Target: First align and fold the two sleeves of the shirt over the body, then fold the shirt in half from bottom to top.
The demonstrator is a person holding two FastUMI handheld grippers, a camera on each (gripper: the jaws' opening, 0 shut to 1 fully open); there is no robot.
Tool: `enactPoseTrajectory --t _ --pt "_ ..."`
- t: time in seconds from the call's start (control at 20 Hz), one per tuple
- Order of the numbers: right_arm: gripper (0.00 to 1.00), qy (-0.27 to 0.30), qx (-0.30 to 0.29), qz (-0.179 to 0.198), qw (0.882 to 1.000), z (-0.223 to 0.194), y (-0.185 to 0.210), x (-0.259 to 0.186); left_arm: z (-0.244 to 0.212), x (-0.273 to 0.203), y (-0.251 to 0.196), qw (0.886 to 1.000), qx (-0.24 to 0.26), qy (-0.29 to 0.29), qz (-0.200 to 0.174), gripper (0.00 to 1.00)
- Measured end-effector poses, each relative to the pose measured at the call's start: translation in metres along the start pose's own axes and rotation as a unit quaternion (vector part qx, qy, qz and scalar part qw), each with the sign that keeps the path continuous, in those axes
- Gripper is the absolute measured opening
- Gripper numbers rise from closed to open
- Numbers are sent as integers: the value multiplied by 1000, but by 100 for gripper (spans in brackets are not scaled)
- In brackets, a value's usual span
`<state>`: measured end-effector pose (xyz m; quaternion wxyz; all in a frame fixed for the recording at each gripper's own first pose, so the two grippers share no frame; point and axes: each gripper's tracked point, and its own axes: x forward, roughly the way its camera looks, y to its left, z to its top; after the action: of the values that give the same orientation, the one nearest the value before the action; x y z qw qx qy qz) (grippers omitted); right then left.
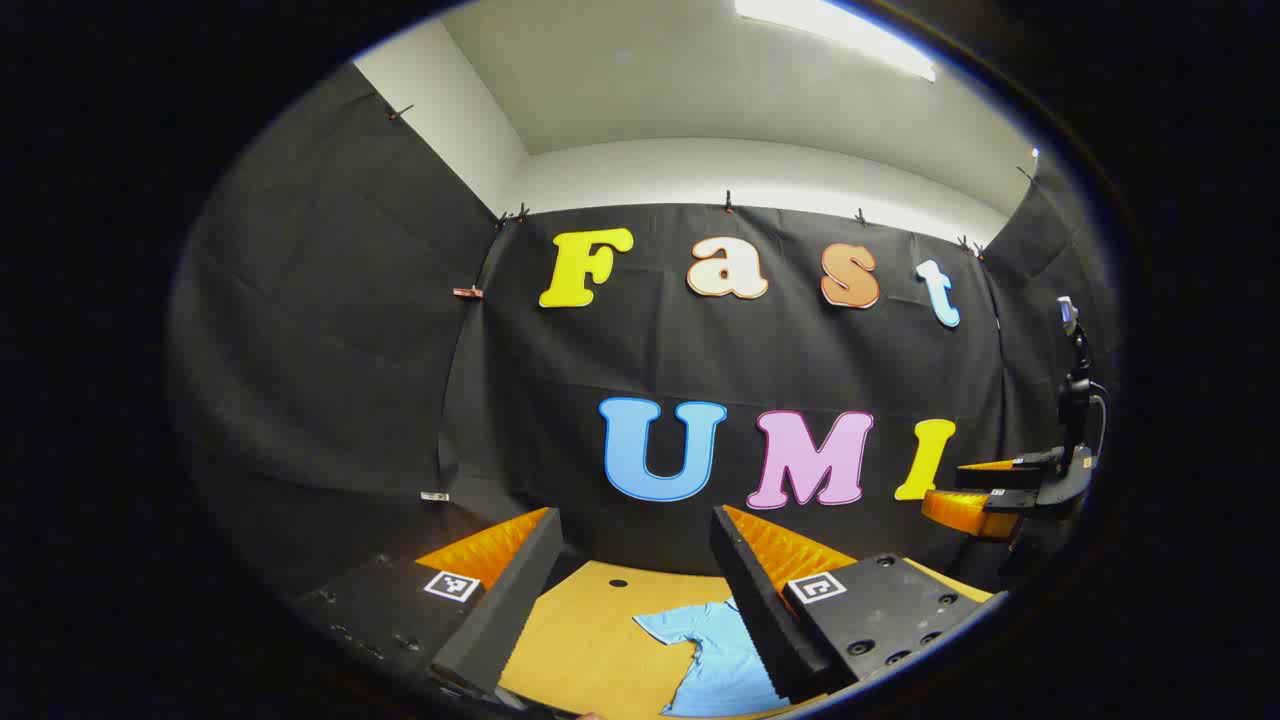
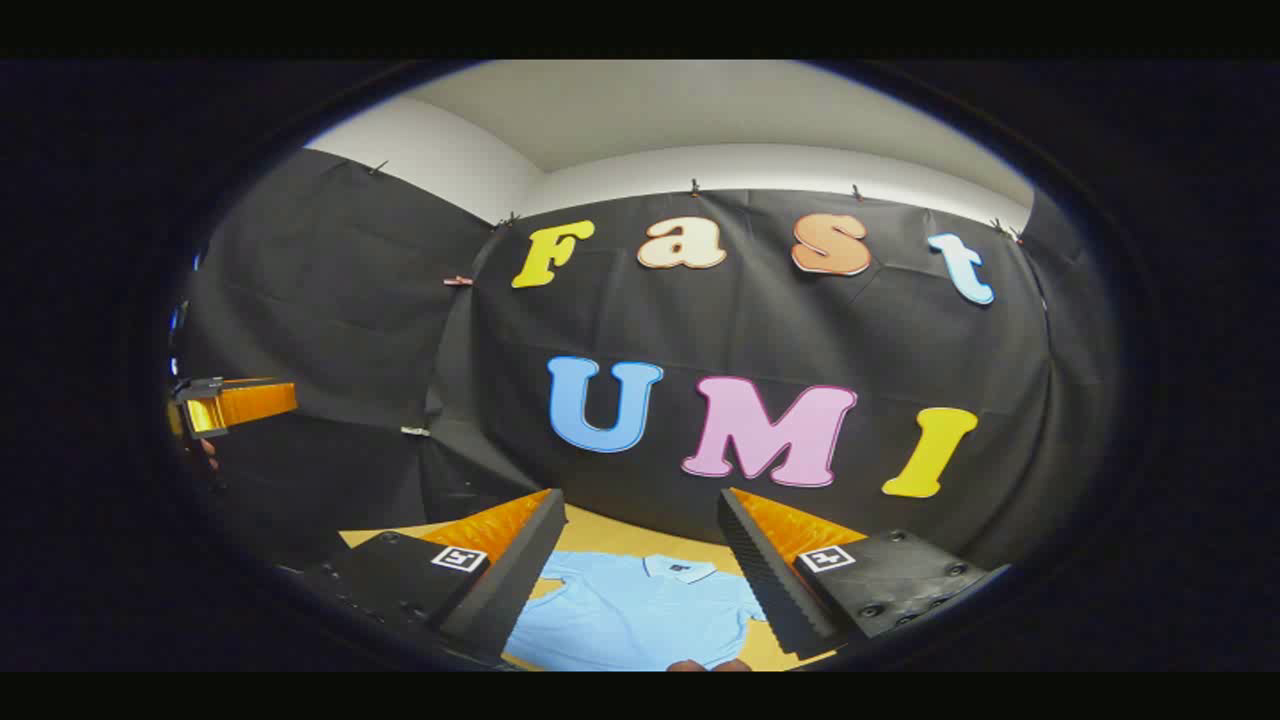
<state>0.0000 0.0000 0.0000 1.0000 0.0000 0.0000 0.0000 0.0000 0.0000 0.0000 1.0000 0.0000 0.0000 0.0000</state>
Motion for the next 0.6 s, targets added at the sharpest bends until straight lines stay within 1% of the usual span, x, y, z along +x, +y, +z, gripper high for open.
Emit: enactPoseTrajectory --t 0.1,0.15,0.25,0.4,0.45,0.5,0.6 --pt "95 0 0 -11 1000 0 -7 -2 -1 6 -7 1000 -9 2 -14 96" --pt "97 2 -1 -18 1000 1 -12 -3 -1 9 -10 1000 -10 2 -22 96" --pt "97 2 -6 -37 999 3 -24 -9 -1 16 -18 999 -10 0 -39 96" --pt "97 9 -5 -59 998 1 -39 -21 -9 29 -38 997 -9 5 -73 96" --pt "97 16 -3 -69 998 -2 -46 -26 -12 33 -44 996 -14 9 -85 96" --pt "94 22 -1 -80 997 -5 -55 -31 -16 37 -53 995 -21 14 -98 96" --pt "94 28 1 -104 994 -8 -70 -43 -23 42 -66 992 -33 24 -121 96"
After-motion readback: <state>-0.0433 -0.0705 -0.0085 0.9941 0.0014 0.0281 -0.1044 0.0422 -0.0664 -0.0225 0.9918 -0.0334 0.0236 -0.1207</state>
